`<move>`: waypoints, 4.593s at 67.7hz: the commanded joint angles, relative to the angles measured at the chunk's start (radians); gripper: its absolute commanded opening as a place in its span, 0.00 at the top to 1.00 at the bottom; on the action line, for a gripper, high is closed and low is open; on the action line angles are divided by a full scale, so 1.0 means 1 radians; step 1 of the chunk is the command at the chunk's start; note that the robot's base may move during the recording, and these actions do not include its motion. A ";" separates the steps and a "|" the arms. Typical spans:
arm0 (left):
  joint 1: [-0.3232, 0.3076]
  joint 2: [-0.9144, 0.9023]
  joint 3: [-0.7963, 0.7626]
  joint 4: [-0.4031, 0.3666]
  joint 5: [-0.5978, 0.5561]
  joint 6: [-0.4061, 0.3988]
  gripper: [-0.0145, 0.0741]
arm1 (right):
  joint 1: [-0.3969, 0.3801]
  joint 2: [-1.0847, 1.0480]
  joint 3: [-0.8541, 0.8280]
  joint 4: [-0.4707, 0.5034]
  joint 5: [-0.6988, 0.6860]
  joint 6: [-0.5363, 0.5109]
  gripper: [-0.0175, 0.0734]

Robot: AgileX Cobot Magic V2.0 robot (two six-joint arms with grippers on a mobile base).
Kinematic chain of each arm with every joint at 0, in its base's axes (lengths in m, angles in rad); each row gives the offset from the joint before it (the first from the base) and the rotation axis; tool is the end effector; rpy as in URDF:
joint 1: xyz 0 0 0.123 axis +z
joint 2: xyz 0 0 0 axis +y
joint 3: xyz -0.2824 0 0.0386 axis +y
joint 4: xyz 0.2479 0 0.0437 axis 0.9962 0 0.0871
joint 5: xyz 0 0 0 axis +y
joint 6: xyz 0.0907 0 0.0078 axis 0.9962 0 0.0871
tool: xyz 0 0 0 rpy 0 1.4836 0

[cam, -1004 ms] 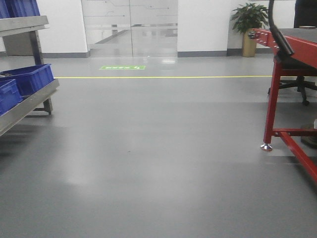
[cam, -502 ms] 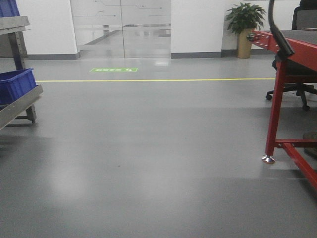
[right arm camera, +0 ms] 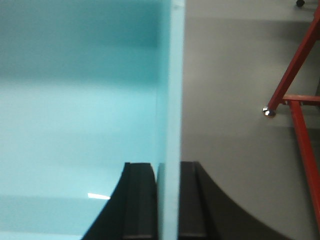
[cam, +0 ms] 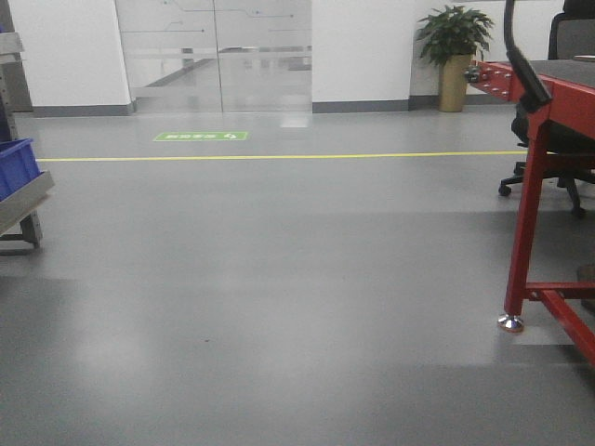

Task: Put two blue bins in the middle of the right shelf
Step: 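Drive across the floor toward the rack with the red bag, then drive up to the rack, aligning the held bin with the upper shelf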

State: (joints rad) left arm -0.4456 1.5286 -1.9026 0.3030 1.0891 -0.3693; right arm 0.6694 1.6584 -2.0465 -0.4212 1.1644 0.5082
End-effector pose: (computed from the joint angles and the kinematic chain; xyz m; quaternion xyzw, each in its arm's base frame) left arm 0.2932 -0.1133 0.4877 0.0351 0.8800 -0.0394 0.4720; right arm 0.2901 0.1860 0.4837 -0.0640 0.8821 0.0580 0.4630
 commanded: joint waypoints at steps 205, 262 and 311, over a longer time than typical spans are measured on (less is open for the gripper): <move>-0.003 -0.018 -0.017 -0.001 -0.114 -0.005 0.96 | 0.002 -0.024 -0.015 0.001 -0.074 -0.001 0.99; -0.003 -0.018 -0.017 -0.001 -0.114 -0.005 0.96 | 0.002 -0.024 -0.015 0.001 -0.074 -0.001 0.99; -0.003 -0.018 -0.017 -0.001 -0.114 -0.005 0.96 | 0.002 -0.024 -0.015 0.001 -0.074 -0.001 0.99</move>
State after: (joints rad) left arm -0.4456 1.5304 -1.9026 0.3068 1.0836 -0.3693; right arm 0.6677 1.6584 -2.0465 -0.4194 1.1644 0.5082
